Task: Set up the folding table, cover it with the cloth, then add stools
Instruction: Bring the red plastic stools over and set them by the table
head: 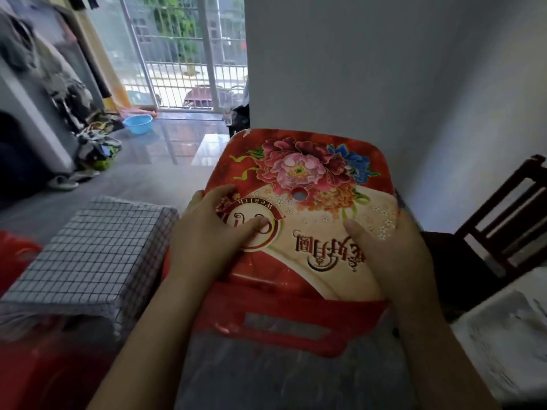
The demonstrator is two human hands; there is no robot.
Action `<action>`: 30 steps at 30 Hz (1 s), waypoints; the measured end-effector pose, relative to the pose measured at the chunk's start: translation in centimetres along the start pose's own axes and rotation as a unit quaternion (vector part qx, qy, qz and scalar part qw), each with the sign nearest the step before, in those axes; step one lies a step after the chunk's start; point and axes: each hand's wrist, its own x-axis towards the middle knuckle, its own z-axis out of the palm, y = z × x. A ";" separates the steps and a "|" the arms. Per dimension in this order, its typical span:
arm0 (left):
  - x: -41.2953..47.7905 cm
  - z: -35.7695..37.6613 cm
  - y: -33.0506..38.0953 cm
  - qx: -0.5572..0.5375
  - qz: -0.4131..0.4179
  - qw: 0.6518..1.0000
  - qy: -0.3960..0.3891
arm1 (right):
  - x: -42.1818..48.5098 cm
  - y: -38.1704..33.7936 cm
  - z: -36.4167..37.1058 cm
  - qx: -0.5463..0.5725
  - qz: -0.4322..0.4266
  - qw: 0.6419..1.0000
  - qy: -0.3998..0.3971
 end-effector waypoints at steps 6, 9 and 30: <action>10.6 4.1 -3.4 0.025 -0.062 0.997 0.042 | 13.1 -1.2 7.5 0.001 -0.003 0.996 -0.086; 16.8 6.4 -5.2 0.042 -0.071 0.995 0.061 | 19.7 -1.3 12.1 -0.008 -0.009 0.995 -0.098; 62.7 25.7 -13.1 0.030 -0.125 0.990 0.066 | 66.0 -2.8 36.6 -0.015 -0.072 0.988 -0.133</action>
